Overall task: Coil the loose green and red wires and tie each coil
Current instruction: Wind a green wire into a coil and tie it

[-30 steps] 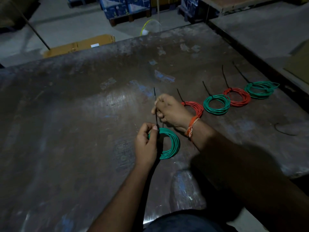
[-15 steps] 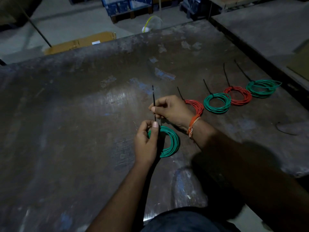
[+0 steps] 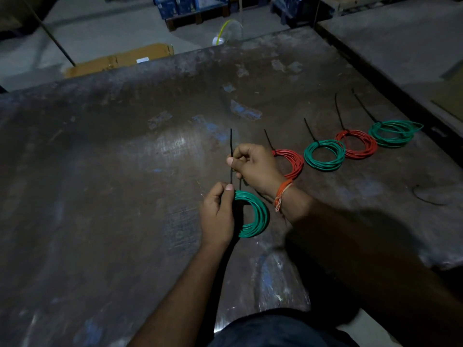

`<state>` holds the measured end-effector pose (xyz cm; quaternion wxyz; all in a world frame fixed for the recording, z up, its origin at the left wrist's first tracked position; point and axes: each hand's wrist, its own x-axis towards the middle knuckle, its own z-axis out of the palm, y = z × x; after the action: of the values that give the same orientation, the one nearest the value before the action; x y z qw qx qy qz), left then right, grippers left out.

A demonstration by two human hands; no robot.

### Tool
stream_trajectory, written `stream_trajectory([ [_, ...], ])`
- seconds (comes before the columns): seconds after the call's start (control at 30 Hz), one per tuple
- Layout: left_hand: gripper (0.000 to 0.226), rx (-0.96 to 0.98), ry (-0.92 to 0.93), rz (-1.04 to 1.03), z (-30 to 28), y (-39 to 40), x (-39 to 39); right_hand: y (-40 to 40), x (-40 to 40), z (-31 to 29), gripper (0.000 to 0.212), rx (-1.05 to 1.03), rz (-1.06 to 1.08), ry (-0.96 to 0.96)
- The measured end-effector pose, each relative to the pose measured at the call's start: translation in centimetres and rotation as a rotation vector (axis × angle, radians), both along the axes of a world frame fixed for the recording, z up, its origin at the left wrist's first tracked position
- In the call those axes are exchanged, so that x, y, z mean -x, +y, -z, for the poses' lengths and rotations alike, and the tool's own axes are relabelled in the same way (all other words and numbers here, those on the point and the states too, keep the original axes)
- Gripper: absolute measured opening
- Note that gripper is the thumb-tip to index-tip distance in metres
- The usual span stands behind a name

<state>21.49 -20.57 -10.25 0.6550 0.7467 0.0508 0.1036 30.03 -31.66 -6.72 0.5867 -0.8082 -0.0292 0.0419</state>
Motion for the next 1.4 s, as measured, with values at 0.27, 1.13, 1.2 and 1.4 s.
stream_trajectory([
  [0.27, 0.028, -0.046, -0.024, -0.002, 0.2, -0.4, -0.1, 1.0, -0.8, -1.1, 0.028, 0.049, 0.115, -0.179],
  [1.13, 0.024, 0.148, 0.023, -0.082, 1.5, 0.2, -0.8, -2.5, 8.0, 0.8, 0.041, 0.361, 0.062, -0.184],
  [1.2, 0.027, 0.159, 0.055, -0.065, 1.5, 0.4, -1.4, -2.5, 8.8, 1.4, 0.041, 0.394, 0.109, -0.124],
  [1.4, 0.026, -0.169, 0.076, -0.09, 0.5, 0.3, -5.7, -1.8, 6.5, 0.9, 0.019, 0.4, 0.257, -0.164],
])
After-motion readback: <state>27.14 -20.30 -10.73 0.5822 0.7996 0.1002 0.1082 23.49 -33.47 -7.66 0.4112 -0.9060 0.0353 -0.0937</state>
